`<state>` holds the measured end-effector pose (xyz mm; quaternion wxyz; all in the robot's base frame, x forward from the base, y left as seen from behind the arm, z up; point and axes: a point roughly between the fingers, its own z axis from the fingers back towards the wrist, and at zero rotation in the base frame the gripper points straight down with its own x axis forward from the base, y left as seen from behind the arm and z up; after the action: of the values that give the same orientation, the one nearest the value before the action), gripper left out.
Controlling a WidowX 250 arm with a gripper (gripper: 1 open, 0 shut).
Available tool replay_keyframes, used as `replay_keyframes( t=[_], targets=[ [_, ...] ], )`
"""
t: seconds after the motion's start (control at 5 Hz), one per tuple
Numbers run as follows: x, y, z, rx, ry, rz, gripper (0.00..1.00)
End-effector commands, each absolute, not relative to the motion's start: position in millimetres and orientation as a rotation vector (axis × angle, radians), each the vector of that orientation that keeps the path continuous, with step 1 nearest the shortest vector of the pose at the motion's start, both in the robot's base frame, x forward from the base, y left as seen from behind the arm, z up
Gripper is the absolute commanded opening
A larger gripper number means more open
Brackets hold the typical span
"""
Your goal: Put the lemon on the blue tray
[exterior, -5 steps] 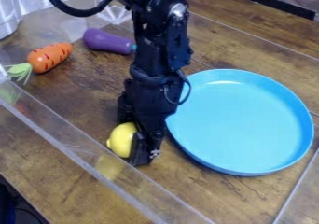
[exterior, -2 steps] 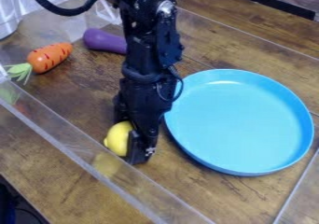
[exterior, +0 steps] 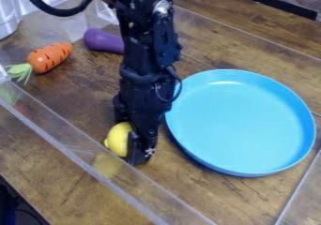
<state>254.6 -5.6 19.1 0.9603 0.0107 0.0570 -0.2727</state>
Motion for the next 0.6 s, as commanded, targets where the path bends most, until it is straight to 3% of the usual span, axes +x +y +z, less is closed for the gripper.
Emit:
replay_keyframes(
  t=[0.0,0.4],
  targets=[
    [256.6,0.1,26.6,0.019,0.087,-0.548,0.00],
    [257.0,-1.7,33.3,0.027,0.092,-0.557,0.00]
  ],
)
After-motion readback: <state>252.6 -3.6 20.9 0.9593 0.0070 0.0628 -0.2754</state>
